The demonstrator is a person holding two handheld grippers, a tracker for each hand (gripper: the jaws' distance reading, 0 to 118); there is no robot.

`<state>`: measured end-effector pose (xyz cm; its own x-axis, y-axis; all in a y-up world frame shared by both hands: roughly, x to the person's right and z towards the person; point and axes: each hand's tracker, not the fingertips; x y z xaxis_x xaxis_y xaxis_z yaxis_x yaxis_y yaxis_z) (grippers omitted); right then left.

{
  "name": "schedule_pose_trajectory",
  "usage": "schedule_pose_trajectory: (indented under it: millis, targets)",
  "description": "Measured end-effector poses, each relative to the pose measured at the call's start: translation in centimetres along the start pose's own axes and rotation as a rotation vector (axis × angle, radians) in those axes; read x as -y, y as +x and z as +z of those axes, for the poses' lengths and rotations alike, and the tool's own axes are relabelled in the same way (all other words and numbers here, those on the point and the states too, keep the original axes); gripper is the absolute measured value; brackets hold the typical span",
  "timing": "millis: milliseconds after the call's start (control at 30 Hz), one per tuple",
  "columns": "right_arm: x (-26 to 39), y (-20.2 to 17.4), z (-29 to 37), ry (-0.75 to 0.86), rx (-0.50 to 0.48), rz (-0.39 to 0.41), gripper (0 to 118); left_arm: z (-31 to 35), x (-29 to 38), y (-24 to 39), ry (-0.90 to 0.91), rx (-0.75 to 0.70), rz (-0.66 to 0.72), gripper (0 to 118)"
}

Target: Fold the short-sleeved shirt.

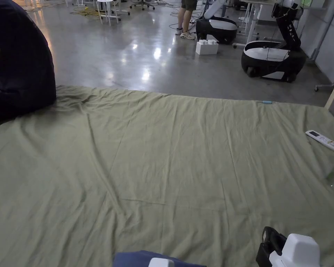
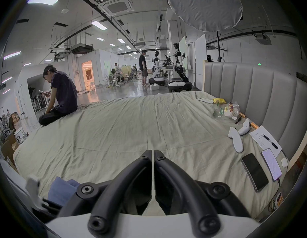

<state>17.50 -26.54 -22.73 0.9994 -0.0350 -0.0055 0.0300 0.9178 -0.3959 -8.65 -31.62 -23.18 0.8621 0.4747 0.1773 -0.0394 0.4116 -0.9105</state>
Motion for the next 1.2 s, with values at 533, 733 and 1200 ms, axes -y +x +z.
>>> schedule_pose_trajectory:
  millis: [533,733,1200]
  targets:
    - [-6.7,-4.0,1.2,0.310,0.010,0.123,3,14.2,-5.1,-1.6,0.836,-0.417,-0.241,7]
    - [-8.5,-4.7,0.8,0.364,0.034,0.136,3,16.3,-5.7,-1.7,1.042,-0.592,-0.275,7]
    - [-9.9,-4.7,1.1,0.405,0.073,0.167,3,17.5,-6.0,-5.3,1.109,-0.707,-0.248,7]
